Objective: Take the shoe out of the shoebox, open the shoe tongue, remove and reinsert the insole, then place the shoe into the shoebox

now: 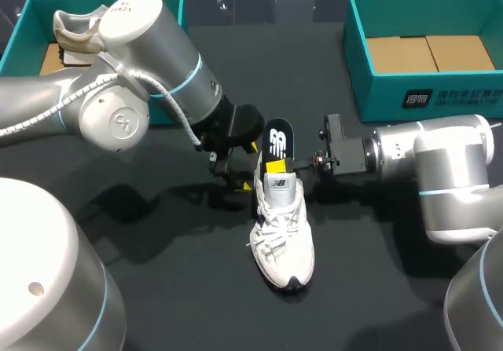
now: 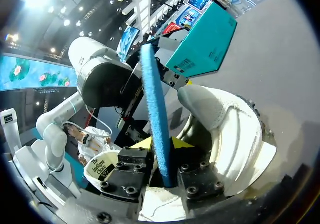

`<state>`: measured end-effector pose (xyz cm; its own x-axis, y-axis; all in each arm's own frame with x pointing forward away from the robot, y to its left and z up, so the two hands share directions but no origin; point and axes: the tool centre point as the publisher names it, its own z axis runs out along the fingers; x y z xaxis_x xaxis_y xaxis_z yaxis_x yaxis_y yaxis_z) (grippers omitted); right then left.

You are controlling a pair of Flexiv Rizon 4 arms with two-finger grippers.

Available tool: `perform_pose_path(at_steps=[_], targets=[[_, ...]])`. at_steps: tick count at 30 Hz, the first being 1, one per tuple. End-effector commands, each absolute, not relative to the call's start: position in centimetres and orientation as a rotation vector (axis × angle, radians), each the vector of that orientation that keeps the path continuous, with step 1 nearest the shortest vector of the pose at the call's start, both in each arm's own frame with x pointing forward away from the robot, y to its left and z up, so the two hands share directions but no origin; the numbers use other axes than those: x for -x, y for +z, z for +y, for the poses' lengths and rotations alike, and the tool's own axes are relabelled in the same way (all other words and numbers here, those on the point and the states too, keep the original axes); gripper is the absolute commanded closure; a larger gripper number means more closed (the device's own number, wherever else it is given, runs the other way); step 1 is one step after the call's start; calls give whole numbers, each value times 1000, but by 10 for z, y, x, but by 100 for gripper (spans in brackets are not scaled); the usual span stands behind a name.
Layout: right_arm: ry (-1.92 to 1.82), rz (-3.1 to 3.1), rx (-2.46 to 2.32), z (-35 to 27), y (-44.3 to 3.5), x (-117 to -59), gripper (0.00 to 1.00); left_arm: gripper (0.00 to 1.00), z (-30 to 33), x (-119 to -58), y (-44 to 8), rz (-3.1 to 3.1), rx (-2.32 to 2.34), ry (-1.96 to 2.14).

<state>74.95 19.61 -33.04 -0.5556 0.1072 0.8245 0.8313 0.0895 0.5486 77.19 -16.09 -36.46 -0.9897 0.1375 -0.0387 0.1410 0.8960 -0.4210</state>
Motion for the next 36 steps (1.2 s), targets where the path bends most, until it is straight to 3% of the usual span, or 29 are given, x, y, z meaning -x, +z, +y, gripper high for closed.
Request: perform_pose_path(at_steps=[1, 18, 21, 36], targets=[[-1520, -1794, 902, 193, -320, -755, 73, 0, -160, -771, -365, 3050, -224, -678], [-1522, -1814, 847, 188, -314, -777, 85, 0, -160, -771, -365, 3050, -224, -678], [-1520, -1799, 856, 187, -317, -775, 100, 0, -160, -771, -365, 3050, -224, -678], [-1291, -1668, 924, 199, -348, -745, 100, 0, -160, -771, -365, 3050, -224, -678]])
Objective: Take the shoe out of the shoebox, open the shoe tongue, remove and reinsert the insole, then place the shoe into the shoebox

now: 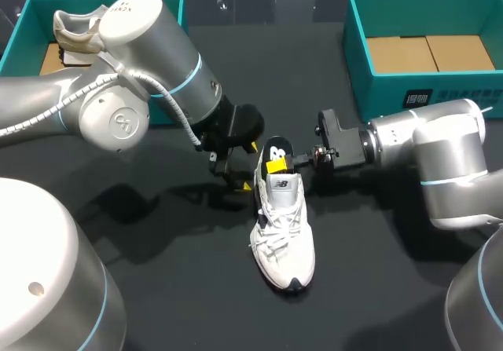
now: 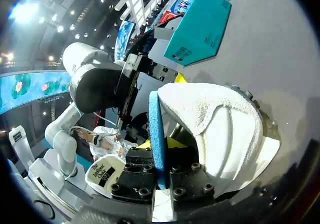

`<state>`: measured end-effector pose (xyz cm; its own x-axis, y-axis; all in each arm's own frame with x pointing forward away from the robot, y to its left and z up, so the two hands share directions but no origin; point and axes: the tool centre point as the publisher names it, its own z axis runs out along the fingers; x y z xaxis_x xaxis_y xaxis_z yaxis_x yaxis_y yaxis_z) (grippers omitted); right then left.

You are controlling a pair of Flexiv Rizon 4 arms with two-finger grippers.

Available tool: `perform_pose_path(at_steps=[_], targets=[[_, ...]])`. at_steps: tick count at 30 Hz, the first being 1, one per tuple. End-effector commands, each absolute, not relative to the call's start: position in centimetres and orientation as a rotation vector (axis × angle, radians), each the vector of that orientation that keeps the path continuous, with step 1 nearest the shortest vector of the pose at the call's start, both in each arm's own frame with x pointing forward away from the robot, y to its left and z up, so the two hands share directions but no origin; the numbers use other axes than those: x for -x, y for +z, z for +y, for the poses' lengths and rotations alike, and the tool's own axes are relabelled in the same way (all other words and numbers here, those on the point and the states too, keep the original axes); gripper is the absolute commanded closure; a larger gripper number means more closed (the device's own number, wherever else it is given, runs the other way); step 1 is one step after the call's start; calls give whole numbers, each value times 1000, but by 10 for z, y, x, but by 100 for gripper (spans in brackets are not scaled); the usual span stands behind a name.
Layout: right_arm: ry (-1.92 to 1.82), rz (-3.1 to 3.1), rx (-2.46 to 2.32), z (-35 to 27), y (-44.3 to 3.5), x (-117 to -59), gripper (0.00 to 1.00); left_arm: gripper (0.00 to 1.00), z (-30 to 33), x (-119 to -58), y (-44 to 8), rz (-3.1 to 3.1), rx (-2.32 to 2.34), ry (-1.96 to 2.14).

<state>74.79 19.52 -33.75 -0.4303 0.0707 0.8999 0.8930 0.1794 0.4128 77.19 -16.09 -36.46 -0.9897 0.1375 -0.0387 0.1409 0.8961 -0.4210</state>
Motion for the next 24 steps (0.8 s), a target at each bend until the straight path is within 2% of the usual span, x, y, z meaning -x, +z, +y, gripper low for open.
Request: perform_pose_path(at_steps=[1, 8, 9, 10, 12, 13, 16, 18, 24], targets=[[-1281, -1660, 935, 199, -349, -744, 100, 0, -160, -771, -365, 3050, -224, -678], [-1360, -1679, 932, 197, -345, -743, 100, 0, -160, -771, -365, 3050, -224, -678], [-1365, -1691, 930, 197, -342, -745, 95, 0, -160, -771, -365, 3050, -224, -678], [-1369, -1700, 928, 197, -340, -746, 82, 0, -160, -771, -365, 3050, -224, -678], [-1387, -1726, 927, 196, -335, -749, 64, 0, -160, -771, -365, 3050, -224, -678], [-1389, -1738, 922, 196, -332, -750, 61, 0, -160, -771, -365, 3050, -224, -678], [-1400, -1772, 915, 195, -324, -754, 65, 0, -160, -771, -365, 3050, -224, -678], [-1400, -1789, 906, 194, -319, -758, 71, 0, -160, -771, -365, 3050, -224, -678], [-1387, -1820, 894, 192, -311, -769, 72, 0, -160, -771, -365, 3050, -224, -678]])
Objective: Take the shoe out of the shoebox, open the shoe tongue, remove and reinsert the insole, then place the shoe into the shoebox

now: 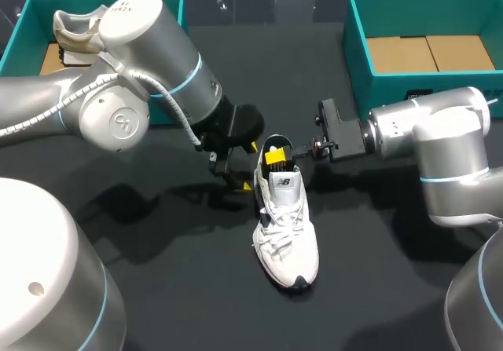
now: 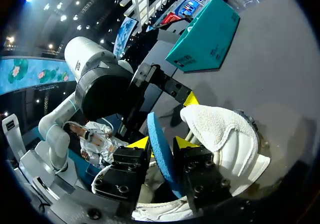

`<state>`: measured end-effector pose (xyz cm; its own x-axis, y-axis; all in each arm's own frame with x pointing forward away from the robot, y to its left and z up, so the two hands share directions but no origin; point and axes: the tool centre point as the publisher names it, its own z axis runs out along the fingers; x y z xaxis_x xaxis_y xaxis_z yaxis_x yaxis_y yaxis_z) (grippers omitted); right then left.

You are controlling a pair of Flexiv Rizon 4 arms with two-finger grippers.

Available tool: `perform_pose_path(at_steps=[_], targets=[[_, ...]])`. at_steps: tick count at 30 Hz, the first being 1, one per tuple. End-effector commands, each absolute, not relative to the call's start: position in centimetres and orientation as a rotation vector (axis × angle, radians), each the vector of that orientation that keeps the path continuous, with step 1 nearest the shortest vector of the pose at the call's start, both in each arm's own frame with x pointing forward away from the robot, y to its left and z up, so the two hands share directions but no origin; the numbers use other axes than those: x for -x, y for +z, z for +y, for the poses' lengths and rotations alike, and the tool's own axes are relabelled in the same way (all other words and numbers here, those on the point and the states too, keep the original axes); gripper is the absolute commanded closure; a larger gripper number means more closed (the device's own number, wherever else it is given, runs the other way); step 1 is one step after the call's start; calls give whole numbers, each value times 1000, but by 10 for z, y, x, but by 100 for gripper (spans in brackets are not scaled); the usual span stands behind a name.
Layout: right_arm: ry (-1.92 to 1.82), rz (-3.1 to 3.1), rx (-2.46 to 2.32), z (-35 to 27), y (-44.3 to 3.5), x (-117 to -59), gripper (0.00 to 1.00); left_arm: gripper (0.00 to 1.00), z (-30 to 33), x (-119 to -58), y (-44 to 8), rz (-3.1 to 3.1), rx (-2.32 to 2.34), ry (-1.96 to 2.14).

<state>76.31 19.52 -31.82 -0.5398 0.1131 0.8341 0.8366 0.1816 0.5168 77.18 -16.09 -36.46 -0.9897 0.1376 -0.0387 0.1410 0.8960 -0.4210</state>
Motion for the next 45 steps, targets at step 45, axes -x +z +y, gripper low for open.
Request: perform_pose_path(at_steps=[45], targets=[[-1411, -1843, 956, 191, -311, -763, 62, 0, -160, -771, -365, 3050, -224, -678]])
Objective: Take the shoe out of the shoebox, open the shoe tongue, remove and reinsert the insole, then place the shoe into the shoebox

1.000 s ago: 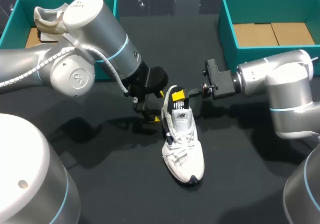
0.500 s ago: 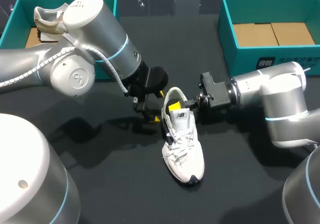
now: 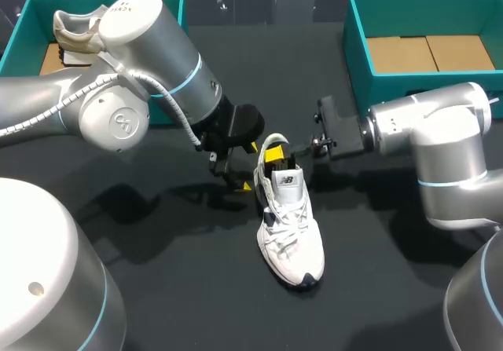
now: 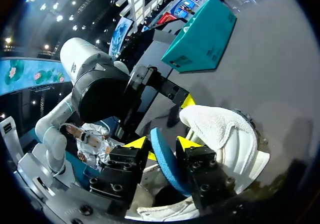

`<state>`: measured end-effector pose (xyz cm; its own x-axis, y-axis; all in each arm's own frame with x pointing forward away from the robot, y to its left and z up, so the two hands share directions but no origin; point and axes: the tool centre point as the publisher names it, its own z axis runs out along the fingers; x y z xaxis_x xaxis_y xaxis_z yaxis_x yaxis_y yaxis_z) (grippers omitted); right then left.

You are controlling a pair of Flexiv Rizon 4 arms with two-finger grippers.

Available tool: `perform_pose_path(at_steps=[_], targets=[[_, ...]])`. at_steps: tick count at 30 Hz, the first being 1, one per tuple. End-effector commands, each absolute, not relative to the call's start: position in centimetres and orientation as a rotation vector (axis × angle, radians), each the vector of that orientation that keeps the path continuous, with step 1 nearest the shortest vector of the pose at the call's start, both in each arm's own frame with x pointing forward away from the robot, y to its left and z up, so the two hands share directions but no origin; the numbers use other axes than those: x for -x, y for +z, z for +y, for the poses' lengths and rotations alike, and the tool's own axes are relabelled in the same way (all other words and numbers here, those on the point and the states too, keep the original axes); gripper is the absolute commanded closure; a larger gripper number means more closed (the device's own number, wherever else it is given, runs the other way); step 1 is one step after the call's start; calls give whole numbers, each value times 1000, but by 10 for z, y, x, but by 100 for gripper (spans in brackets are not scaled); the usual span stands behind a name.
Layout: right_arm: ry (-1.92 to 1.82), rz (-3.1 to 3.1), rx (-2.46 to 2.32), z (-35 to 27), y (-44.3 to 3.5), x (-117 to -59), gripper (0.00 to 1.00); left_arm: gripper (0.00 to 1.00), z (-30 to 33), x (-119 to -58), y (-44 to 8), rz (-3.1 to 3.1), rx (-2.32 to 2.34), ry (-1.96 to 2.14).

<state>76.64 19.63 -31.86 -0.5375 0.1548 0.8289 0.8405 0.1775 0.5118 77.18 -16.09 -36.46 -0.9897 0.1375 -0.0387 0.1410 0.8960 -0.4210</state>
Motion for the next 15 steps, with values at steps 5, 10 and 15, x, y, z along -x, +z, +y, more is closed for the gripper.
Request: perform_pose_path(at_steps=[5, 10, 15], targets=[[-1445, -1837, 969, 184, -314, -768, 56, 0, -160, -771, -365, 3050, -224, -678], [-1470, -1828, 979, 181, -318, -770, 59, 0, -160, -771, -365, 3050, -224, -678], [-1503, -1823, 999, 178, -318, -766, 57, 0, -160, -771, -365, 3050, -224, -678]])
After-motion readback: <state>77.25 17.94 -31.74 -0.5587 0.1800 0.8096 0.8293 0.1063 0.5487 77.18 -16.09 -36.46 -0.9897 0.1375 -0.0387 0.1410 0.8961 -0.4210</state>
